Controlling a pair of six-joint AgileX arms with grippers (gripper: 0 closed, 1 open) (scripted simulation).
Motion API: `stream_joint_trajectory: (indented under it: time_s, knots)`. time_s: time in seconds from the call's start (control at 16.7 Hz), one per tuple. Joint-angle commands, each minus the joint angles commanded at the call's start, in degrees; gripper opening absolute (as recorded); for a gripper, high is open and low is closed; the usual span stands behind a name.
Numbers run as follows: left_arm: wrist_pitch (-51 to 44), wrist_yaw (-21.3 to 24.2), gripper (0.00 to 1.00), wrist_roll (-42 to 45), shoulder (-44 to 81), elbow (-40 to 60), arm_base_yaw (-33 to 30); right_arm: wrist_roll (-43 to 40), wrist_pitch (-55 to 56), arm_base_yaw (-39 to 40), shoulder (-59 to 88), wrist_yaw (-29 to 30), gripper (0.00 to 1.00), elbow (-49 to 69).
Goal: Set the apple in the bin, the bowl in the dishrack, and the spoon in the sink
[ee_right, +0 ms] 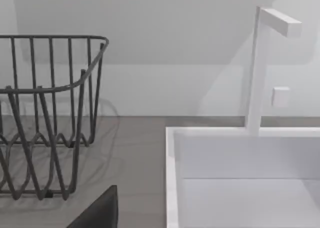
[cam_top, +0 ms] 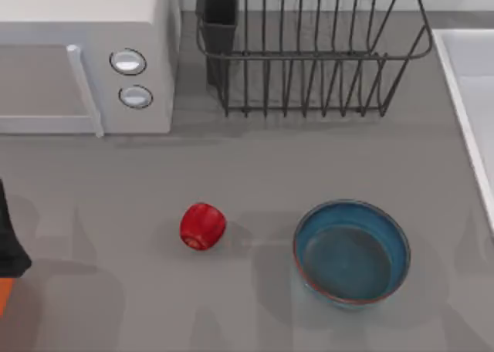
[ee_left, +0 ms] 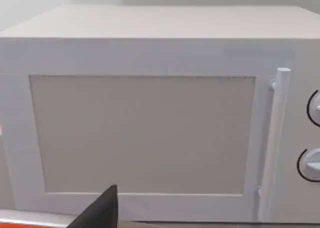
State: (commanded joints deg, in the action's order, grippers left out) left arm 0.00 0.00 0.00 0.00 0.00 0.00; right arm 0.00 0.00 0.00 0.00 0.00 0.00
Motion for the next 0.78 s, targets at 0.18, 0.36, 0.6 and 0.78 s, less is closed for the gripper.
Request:
stream_joint_trajectory:
  time_s: [0.18,0.36,0.6,0.78]
  knots:
    - [-0.3,0.0,1.0,0.0,0.5,0.4,-0.2,0.0,0.0,0.0,0.0,0.0,1.0,0.0]
    - [-3.0,0.2,1.0,-0.3,5.5,4.2,-1.8,0.0,0.0,0.0,0.0,0.0,1.0,0.0]
    - [-10.2,0.4,1.0,-1.0,18.8,14.6,-5.7,0.0,0.0,0.0,0.0,0.0,1.0,0.0]
    - [-17.4,0.7,1.0,-1.8,32.1,24.8,-9.6,0.0,0.0,0.0,0.0,0.0,1.0,0.0]
